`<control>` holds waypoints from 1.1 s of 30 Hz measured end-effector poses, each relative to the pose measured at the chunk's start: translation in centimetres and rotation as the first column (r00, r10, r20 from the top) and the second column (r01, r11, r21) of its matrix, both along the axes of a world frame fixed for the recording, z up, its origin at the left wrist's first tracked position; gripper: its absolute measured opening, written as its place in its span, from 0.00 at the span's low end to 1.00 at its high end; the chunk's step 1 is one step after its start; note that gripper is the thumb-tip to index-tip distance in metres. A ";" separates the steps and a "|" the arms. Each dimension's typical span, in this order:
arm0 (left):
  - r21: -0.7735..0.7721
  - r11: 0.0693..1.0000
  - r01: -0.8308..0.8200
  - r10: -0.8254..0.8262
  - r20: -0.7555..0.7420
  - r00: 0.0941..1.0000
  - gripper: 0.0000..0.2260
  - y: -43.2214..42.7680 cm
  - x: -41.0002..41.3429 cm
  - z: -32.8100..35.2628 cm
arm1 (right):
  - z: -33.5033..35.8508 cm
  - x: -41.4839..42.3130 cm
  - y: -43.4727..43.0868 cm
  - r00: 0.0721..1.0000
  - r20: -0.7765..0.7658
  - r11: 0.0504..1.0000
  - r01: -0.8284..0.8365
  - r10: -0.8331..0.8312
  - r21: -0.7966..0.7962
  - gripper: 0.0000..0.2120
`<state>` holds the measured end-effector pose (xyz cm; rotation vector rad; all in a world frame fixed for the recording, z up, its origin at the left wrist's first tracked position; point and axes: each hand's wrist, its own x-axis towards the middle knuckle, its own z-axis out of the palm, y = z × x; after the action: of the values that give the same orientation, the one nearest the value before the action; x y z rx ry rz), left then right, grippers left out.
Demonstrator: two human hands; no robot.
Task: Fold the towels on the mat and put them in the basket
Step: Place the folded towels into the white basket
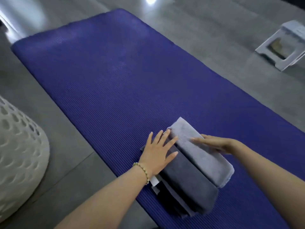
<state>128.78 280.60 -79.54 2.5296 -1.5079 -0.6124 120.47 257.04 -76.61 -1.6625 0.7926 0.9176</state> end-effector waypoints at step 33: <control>-0.319 0.909 -0.267 0.322 0.133 0.937 0.27 12.3 17.1 20.9 | 20.7 14.1 6.7 0.807 0.522 0.961 0.226 -0.276 0.159 0.27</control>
<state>145.86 292.90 -58.61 2.5511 -1.1226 -0.1009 134.62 263.70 -55.92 -1.5771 0.5481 0.2593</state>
